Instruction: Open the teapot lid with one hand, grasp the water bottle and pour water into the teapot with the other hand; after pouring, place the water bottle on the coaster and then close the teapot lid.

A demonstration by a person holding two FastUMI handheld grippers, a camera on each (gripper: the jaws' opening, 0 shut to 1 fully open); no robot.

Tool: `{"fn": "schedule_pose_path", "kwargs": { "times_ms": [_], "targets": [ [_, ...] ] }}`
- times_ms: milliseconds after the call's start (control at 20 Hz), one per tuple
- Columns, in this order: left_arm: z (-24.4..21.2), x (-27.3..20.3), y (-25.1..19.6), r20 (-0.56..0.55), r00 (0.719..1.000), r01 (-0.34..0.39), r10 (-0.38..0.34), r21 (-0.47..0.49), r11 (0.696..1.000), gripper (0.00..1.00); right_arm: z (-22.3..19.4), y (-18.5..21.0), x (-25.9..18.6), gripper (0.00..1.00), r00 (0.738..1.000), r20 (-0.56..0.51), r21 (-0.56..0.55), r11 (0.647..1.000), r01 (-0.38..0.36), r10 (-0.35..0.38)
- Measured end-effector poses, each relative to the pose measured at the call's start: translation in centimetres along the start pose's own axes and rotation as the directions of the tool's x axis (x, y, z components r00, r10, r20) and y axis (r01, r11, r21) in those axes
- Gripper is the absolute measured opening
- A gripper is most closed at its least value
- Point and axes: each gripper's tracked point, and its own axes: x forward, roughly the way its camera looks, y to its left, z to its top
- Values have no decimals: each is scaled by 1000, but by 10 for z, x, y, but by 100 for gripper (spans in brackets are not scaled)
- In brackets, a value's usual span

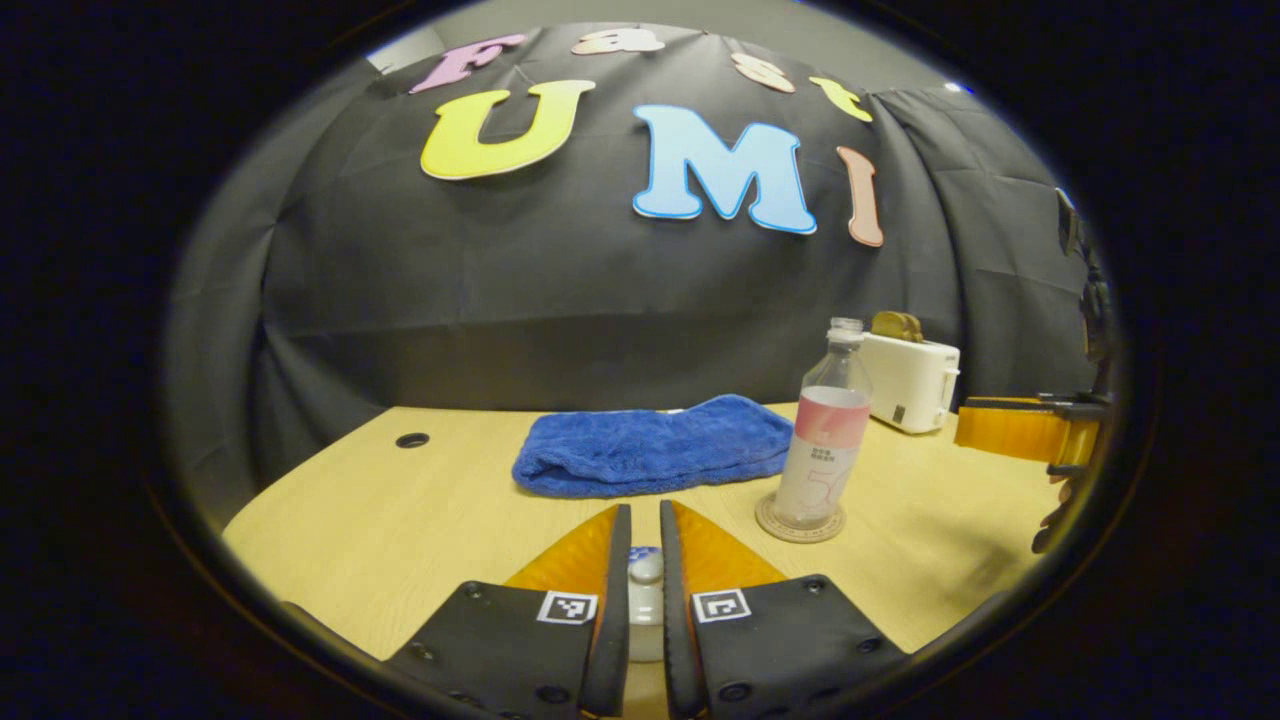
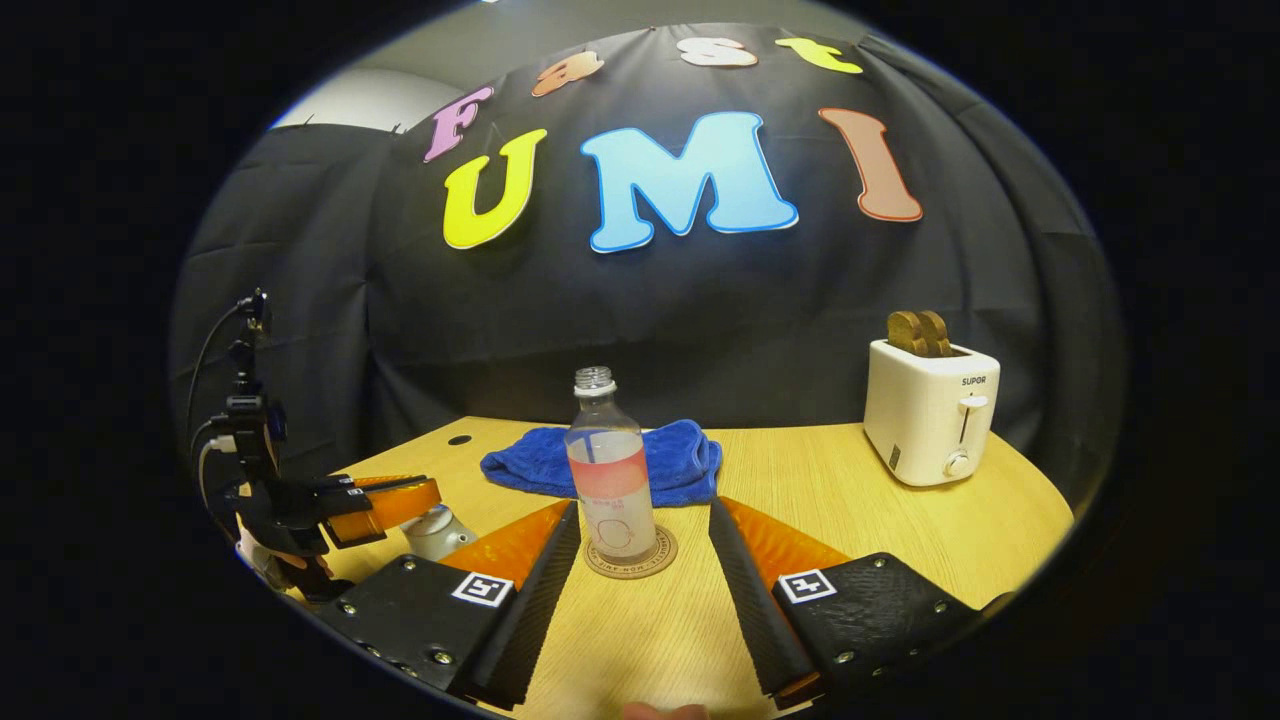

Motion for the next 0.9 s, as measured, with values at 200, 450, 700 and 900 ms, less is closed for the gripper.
{"fn": "schedule_pose_path", "kwargs": {
  "times_ms": [200, 450, 700, 900],
  "targets": [
    [8, -28, -4, 22, 1000, 2, -3, 4, 1000, 24, 0, 11, -14, 81, 999, 7, -17, 999, 43, -43],
    [21, -72, -13, 57, 998, 15, -15, -13, 1000, 21, -4, 33, -36, 81, 997, 30, -65, 995, 77, -75],
    [28, -121, -24, 88, 996, 25, -24, -12, 1000, 21, -10, 57, -67, 81, 995, 45, -57, 995, 87, -85],
    [24, -152, -30, 108, 994, 10, -10, 4, 1000, 24, -17, 69, -89, 81, 995, 50, -51, 995, 89, -86]
  ]
}}
